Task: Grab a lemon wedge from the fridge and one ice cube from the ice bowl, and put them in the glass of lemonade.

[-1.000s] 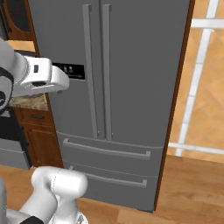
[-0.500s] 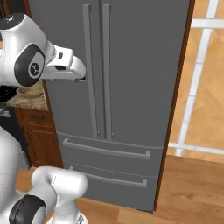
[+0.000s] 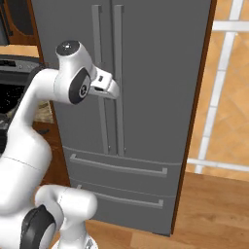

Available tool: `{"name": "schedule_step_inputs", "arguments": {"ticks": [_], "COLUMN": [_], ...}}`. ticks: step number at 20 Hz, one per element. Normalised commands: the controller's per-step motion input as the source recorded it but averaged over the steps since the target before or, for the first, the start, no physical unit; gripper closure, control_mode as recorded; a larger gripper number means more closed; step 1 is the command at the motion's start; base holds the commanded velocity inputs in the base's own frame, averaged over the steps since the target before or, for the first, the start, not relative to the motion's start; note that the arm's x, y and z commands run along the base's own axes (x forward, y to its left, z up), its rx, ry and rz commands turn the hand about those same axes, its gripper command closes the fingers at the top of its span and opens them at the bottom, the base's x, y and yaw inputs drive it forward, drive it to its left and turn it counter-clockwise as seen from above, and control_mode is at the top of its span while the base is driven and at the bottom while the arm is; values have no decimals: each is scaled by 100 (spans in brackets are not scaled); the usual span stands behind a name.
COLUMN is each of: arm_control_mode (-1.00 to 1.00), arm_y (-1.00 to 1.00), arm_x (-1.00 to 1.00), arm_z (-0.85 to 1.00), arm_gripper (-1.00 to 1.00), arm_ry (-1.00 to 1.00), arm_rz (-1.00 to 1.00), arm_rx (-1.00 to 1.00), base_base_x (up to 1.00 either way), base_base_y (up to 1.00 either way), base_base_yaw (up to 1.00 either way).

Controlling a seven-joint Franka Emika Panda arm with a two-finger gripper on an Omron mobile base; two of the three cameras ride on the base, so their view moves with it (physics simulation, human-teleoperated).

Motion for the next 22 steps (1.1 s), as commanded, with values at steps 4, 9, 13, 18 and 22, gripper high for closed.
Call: {"name": "schedule_step_inputs", "arguments": {"ticks": [4, 9, 13, 18, 22], "arm_control_mode": [-100, -100, -100, -100, -100], "arm_y": [-1, -11, -50, -26, 0], "arm_x": [97, 96, 28, 35, 21], "arm_z": [-19, -20, 0, -4, -3], "arm_gripper": [-100, -100, -100, -100, -100], "arm_ry": [0, 0, 0, 0, -2], "arm_rz": [0, 0, 4, 8, 2], "arm_rx": [7, 3, -2, -4, -3], "base_base_x": [0, 0, 0, 0, 0], "base_base_y": [0, 0, 0, 0, 0], "base_base_yaw": [0, 0, 0, 0, 0]}}
